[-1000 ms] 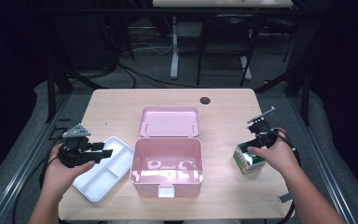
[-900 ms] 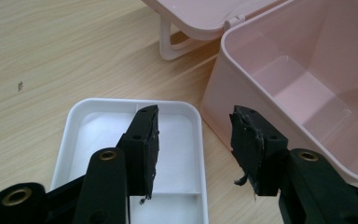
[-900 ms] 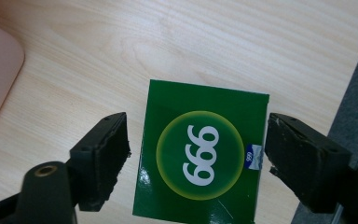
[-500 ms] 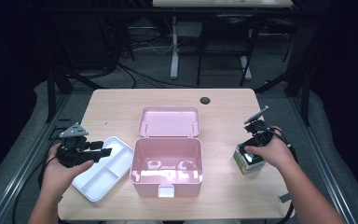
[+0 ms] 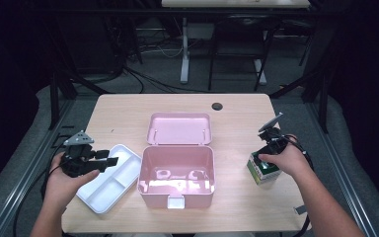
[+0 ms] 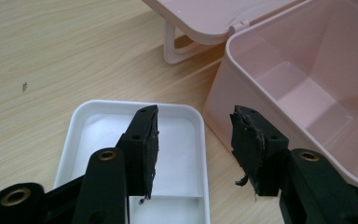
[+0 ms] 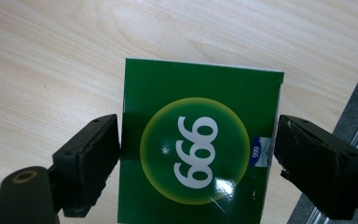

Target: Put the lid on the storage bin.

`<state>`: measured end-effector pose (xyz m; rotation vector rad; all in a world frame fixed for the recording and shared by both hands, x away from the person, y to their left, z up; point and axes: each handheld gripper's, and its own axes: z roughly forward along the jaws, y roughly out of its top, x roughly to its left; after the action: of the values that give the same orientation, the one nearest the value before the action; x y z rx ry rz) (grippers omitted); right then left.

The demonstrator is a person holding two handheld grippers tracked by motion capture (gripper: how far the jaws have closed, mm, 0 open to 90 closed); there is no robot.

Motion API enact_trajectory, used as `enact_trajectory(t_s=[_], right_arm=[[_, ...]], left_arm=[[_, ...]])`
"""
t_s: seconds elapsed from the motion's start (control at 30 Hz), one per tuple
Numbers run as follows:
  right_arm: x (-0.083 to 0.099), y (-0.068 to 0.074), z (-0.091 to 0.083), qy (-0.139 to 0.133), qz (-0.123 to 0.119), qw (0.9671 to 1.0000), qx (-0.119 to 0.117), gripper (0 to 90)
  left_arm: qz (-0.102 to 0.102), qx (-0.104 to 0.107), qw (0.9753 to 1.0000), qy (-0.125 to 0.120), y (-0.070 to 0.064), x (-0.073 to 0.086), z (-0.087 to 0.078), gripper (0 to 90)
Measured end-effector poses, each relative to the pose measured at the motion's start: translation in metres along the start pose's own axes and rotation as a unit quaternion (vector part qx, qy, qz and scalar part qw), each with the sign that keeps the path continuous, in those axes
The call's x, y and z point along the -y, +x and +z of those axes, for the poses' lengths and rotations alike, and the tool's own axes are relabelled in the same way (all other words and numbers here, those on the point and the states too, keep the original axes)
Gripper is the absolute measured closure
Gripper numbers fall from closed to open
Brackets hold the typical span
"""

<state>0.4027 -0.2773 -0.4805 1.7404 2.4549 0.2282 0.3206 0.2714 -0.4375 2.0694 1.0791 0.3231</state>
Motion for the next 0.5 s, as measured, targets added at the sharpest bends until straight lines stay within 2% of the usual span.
enact_trajectory(t_s=[0.1, 0.33, 0.5], right_arm=[[0.0003, -0.0015, 0.0015, 0.007, -0.003, 1.0000, -0.004, 12.6], [0.0011, -0.0027, 0.0061, 0.006, 0.001, 1.0000, -0.008, 12.0], [0.0018, -0.0039, 0.0056, 0.020, 0.005, 0.9997, -0.015, 12.3]], left_arm=[[0.002, 0.001, 1.0000, 0.002, -0.0001, 0.0001, 0.0008, 51.7], [0.001, 0.001, 1.0000, 0.003, -0.0005, 0.0000, 0.0015, 51.6], [0.002, 0.002, 1.0000, 0.004, -0.0006, 0.0000, 0.0020, 51.6]])
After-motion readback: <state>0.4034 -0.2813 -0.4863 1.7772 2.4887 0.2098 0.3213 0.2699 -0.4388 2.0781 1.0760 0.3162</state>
